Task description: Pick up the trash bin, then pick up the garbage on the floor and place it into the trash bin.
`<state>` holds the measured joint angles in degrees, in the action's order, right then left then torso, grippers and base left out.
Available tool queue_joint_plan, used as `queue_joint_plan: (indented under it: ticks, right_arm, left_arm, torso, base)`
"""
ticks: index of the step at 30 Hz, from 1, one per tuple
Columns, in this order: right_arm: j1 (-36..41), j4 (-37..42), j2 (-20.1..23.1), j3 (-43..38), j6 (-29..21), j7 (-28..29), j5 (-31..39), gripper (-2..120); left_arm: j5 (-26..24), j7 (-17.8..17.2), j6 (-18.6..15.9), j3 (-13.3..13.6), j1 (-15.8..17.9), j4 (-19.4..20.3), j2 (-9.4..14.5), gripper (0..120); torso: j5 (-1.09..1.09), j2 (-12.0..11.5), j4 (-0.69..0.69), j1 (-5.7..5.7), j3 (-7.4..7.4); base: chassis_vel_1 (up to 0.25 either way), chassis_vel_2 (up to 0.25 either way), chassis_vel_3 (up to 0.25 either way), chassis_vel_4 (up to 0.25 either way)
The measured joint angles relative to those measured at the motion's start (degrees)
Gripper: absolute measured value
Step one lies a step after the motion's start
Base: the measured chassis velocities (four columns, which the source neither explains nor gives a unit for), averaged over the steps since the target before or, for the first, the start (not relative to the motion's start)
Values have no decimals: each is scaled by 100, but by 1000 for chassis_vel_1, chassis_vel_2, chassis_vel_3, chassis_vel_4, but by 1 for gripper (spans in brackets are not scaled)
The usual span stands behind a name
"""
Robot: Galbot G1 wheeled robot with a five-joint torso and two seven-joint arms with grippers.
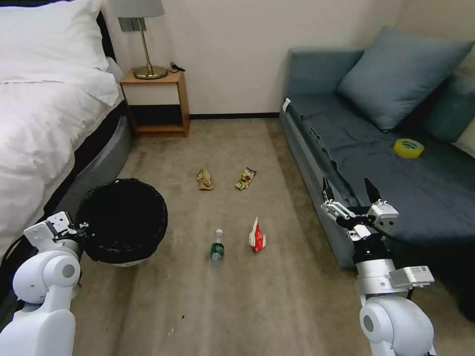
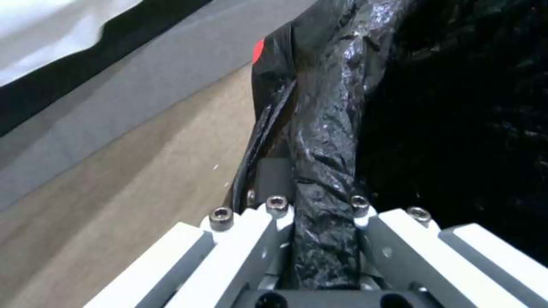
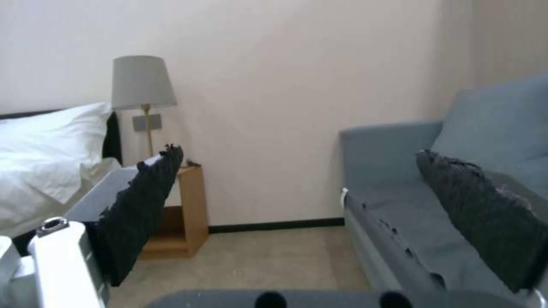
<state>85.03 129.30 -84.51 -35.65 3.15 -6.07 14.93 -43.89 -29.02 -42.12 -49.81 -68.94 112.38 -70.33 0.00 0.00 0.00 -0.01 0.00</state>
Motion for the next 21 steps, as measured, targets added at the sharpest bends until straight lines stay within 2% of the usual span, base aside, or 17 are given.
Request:
queue_joint_plan:
  ticks: [8, 14, 17, 21]
  right_arm:
    - [-34, -61, -1, 61, -7, -9, -58, 100]
    - [-60, -150, 79, 255, -5, 17, -179, 100]
    - [-94, -179, 179, 420, -192, 155, -211, 100]
    - [-160, -162, 399, 942, -1164, 856, 180, 100]
  left_arm:
    - [7, 10, 0, 0, 45, -64, -17, 3]
    - [12, 21, -1, 22, 98, -109, -40, 3]
    - [12, 21, -1, 26, 123, -111, -49, 3]
    - [17, 34, -2, 145, 245, -139, -54, 3]
  torso:
    - [0, 0, 0, 1, 1]
    - [-1, 0, -1, 1, 1]
    - [0, 0, -1, 1, 0]
    - [-1, 0, 0, 0, 0]
  base:
    - [-212, 204, 199, -216]
    - [-137, 132, 114, -133]
    - [0, 0, 0, 0]
    - [28, -15, -13, 17]
